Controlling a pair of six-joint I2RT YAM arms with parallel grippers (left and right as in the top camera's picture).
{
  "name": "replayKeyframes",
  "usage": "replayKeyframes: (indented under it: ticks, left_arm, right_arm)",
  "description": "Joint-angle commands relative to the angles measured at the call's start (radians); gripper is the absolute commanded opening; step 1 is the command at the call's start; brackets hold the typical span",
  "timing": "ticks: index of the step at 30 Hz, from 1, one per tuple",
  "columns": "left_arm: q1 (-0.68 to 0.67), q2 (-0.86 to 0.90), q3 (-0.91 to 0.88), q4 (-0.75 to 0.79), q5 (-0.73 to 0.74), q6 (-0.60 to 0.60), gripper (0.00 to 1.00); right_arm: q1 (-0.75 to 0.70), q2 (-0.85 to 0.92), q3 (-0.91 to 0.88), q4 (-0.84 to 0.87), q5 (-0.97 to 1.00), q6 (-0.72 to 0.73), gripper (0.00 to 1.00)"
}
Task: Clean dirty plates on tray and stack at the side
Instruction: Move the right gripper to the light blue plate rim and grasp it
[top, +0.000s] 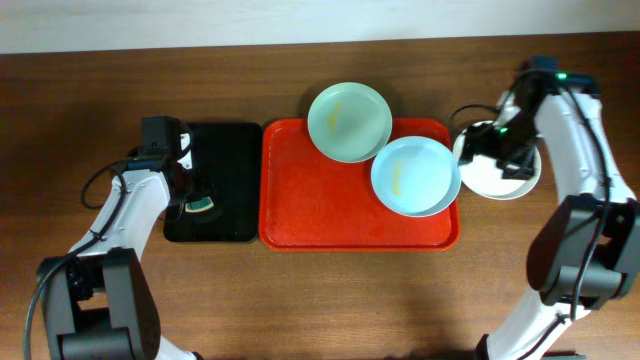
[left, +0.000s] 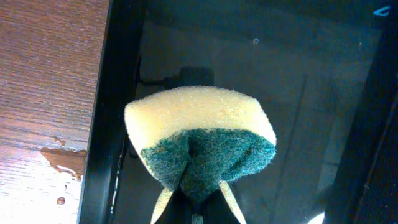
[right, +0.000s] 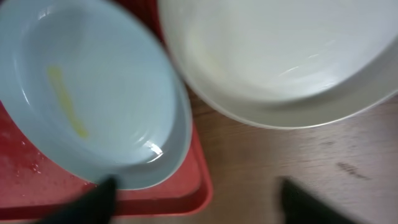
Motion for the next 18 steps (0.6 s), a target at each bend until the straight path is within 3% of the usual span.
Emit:
replayKeyframes:
  ticks: [1,9,18]
  left_arm:
    - [-0.002,-0.005,-0.009,0.002,0.015,0.015,0.0]
    - [-0.002,-0.005,-0.009,0.002,0.019,0.015,0.0]
    - [-0.002,-0.005,-0.009,0.002,0.019,0.016,0.01]
  right_arm:
    - [0.057,0.002,-0.046,-0.003,0.092,0.023,0.34]
    - [0.071,0.002,-0.177,0.117,0.129,0.04,0.35]
    - [0.071,0.002,-0.284,0.312,0.039,0.04,0.25]
